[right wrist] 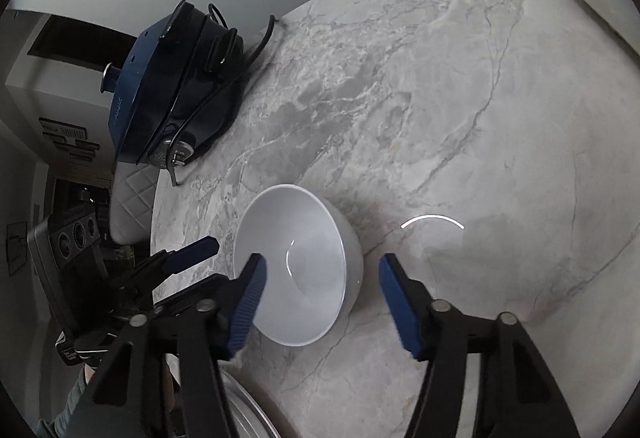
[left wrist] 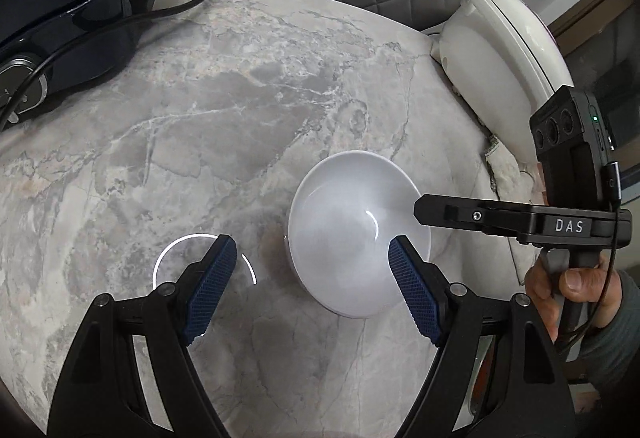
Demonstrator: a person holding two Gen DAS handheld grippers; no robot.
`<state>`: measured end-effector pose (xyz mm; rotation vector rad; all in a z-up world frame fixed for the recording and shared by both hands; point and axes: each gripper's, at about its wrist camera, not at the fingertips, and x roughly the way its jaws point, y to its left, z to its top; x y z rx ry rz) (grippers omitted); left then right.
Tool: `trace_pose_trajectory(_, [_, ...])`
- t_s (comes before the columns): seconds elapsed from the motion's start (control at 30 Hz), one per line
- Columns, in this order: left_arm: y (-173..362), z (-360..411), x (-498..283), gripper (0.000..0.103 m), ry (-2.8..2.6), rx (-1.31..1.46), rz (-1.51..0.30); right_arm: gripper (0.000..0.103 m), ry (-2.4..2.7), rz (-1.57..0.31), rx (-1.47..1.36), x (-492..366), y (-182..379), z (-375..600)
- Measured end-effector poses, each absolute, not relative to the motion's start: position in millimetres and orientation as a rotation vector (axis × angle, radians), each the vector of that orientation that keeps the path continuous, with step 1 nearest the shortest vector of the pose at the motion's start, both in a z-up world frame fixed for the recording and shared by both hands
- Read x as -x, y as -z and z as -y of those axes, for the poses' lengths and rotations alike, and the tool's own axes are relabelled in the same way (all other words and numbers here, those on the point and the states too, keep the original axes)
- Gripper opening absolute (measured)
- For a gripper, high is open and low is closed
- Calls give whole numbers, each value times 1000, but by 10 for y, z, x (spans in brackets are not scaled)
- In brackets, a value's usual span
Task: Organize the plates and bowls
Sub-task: 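Move both tools to the small white bowl and grip its rim, then lift and carry the small white bowl with both tools into the orange bowl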
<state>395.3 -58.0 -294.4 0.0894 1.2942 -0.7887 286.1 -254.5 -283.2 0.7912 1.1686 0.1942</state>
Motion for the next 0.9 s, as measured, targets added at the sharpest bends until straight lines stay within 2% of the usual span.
trace_pose_trajectory(0.13, [3049,638,-3986,63,790,-79,-1324,48,-215,-1179,-808,-2870,2900,2584])
trace_pose_trajectory(0.2, [3089,653,-3982,52,795,-73,-1337,48,-226,-1179,-805,-2870,2913,2586])
trace_pose_trajectory(0.23, [3107,663,-3976,42,793,-77,-1346,48,-228,-1177,-811,-2869,2922,2596])
trace_pose_trajectory(0.4, [3205,683,-3981,40,781,-60,-1380,48,-249,-1202,-816,-2890,2981,2569])
trace_pose_trajectory(0.5, [3217,672,-3990,32,780,-37,-1388,48,-233,-1219,-809,-2898,3011,2554])
trace_pose_trajectory(0.6, [3241,662,-4009,30,773,-21,-1400,34,-221,-1230,-825,-2907,3050,2581])
trace_pose_trajectory(0.67, [3255,646,-4019,22,763,-12,-1408,23,-221,-1237,-837,-2913,3078,2595])
trace_pose_trajectory(0.7, [3260,632,-4022,22,764,-3,-1414,19,-216,-1243,-834,-2917,3086,2596])
trace_pose_trajectory(0.83, [3253,574,-4013,14,754,8,-1411,17,-210,-1253,-825,-2924,3086,2602])
trace_pose_trajectory(0.9, [3259,561,-4014,14,750,13,-1417,17,-210,-1256,-834,-2929,3094,2612])
